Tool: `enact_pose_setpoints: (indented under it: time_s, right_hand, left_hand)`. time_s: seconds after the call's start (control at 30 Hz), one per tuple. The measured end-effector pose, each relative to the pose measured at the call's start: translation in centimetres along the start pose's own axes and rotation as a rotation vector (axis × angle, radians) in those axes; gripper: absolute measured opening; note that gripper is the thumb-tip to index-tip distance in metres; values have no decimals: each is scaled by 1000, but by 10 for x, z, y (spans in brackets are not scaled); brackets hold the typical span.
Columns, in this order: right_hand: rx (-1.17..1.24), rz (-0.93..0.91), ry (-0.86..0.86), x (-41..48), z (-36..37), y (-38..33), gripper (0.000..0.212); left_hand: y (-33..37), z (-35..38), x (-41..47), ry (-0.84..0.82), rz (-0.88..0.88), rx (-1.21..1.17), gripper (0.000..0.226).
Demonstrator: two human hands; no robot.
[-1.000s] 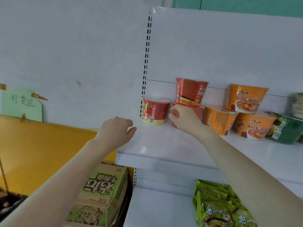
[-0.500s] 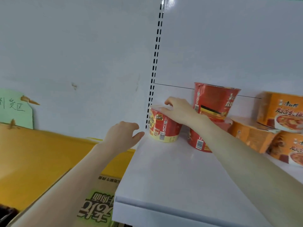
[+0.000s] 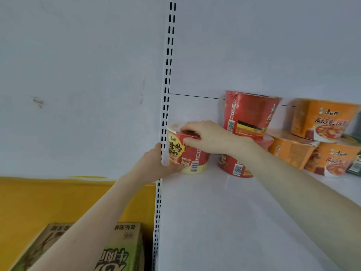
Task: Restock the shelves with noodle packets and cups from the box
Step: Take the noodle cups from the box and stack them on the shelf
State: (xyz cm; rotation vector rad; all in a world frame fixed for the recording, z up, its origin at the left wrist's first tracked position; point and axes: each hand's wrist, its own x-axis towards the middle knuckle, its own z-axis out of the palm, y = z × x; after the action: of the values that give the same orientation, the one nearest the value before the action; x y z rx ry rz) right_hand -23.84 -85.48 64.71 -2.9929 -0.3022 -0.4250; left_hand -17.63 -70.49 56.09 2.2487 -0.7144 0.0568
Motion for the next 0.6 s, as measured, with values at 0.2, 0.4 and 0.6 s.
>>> enact_pose_setpoints:
  time_s: [0.2,0.4,0.6]
  right_hand:
    - [266,40,-54,-20,-12,12,46]
    - [100,92,-2,-20,-10,8,53]
    - [4,55,-19,-20,-8,10,50]
  left_hand:
    - [-7,10,10,-29,101,-350,85]
    - [5,21,4,118,74,-312,84]
    - [3,28,8,158,57,-222,83]
